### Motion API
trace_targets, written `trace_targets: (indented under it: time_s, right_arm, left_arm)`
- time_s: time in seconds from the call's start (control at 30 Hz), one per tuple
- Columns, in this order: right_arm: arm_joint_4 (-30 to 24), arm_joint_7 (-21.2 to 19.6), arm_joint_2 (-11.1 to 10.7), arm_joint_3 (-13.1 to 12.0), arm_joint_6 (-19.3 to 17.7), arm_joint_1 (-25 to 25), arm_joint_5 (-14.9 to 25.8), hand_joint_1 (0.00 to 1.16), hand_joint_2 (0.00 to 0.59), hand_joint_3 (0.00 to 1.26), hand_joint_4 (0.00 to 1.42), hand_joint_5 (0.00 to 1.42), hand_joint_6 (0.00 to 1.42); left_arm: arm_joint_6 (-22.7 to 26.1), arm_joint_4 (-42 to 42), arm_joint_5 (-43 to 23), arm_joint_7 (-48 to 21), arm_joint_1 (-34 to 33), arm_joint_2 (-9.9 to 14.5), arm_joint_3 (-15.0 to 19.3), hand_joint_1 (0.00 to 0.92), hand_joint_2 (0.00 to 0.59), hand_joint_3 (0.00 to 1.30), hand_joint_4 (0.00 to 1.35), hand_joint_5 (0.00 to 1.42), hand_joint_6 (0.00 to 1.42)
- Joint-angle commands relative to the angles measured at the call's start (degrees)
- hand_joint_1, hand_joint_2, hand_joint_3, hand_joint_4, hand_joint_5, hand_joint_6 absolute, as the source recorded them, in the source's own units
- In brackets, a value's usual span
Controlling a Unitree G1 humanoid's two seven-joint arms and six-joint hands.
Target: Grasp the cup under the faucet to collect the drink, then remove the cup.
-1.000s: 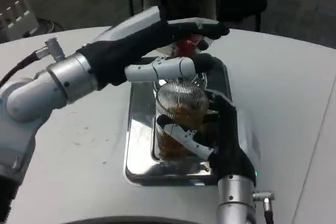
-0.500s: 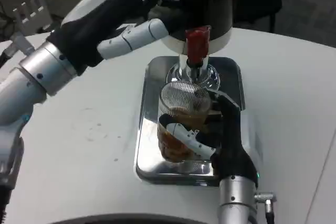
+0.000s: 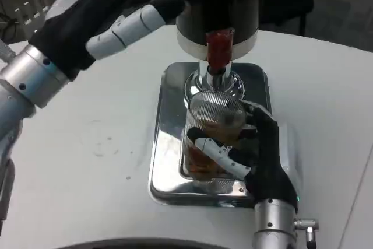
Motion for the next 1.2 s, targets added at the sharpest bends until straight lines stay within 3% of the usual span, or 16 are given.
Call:
trace_targets:
  time_s: [0.03,0.77,1.2]
  right_arm:
    - [-4.53,0.31,2.87,0.23,-0.39,3.47,0.60,0.76,0.229,0.63,0.77,0.81,0.63]
    - [-17.14,7.93,-0.75,0.13,0.21,12.49,0.47,0.76,0.222,0.70,0.85,0.87,0.68]
    - [-23.84,12.76,-2.28,0.25,0.30,17.67,-0.70,0.75,0.218,0.72,0.86,0.90,0.69]
  left_arm:
    - [0.40,-0.71,-0.96,0.27,1.88,0.97,1.30,0.000,0.102,0.27,0.28,0.37,0.44]
    - [-1.09,3.75,-0.56,0.73,3.62,1.27,3.44,0.000,0.105,0.28,0.30,0.40,0.47]
    - [-1.59,4.60,-0.55,1.72,7.68,3.31,6.72,0.000,0.104,0.28,0.30,0.40,0.47]
